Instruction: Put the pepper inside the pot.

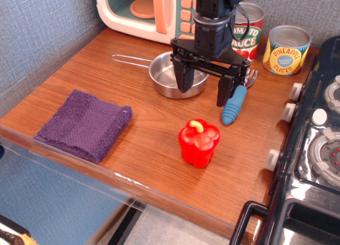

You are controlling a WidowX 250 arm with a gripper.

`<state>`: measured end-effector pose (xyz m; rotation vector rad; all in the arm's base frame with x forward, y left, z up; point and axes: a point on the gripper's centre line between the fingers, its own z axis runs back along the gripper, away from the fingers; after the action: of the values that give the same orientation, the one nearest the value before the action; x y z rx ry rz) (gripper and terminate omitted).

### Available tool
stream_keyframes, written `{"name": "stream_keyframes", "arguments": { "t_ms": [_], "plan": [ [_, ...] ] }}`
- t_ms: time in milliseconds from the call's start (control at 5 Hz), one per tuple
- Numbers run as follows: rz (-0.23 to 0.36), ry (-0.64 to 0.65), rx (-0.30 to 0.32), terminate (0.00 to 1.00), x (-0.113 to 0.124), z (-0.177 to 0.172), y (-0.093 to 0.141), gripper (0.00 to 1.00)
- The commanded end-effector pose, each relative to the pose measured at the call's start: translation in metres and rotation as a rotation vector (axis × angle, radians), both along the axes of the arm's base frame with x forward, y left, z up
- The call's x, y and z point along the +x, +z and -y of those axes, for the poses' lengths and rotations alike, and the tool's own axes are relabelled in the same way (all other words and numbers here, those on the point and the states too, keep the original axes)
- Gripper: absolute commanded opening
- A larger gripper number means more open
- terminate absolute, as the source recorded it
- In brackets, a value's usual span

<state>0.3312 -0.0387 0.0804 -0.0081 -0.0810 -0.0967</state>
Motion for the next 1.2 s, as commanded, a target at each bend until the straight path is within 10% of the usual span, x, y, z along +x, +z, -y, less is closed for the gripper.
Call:
{"name": "stream_keyframes", "arguments": {
  "t_ms": [0,1000],
  "plan": [
    [0.117,-0.045,-0.072,0.0,-0.037,0.014,0.035,1.0],
    [0.043,-0.084,-0.004,0.0,-0.056,0.027,-0.009,1.0]
  ]
}}
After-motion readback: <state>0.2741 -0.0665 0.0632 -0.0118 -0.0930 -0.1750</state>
